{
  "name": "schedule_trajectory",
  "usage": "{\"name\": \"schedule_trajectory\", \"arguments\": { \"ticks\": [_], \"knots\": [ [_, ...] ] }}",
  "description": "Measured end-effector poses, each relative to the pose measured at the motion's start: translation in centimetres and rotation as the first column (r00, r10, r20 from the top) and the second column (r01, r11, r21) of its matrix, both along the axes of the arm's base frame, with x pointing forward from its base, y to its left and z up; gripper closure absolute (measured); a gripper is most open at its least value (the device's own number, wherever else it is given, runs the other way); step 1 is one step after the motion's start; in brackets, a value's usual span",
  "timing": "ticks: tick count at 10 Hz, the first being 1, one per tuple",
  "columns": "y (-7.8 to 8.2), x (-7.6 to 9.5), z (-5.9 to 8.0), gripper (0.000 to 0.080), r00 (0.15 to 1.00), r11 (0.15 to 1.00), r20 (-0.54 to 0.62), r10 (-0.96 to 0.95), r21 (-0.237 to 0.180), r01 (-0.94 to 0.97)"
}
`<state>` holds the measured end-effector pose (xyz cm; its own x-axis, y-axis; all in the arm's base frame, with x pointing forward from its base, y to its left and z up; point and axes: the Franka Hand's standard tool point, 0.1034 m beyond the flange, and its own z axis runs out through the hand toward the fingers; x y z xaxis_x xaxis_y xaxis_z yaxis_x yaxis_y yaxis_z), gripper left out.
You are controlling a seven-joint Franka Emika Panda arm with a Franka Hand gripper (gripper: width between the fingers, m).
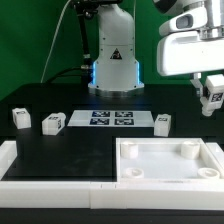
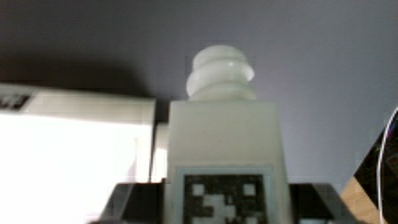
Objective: Assemble one leg
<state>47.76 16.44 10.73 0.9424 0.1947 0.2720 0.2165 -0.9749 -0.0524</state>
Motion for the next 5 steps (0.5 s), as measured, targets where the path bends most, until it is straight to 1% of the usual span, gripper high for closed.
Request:
{"name": "schedule_trajectory", "arguments": {
  "ticks": [1, 2, 5],
  "knots": [
    [-0.54, 1.75, 0.52, 0.0512, 0.999, 1.000, 0.025, 0.025, -0.010, -0.025],
    [-0.32, 2.66, 0.90, 0.0512, 0.999, 1.000, 0.038, 0.029, -0.007, -0.029],
    [-0.28, 2.39, 0.69, 0.0512, 0.999, 1.000, 0.035, 0.030, -0.007, -0.030]
  ]
}}
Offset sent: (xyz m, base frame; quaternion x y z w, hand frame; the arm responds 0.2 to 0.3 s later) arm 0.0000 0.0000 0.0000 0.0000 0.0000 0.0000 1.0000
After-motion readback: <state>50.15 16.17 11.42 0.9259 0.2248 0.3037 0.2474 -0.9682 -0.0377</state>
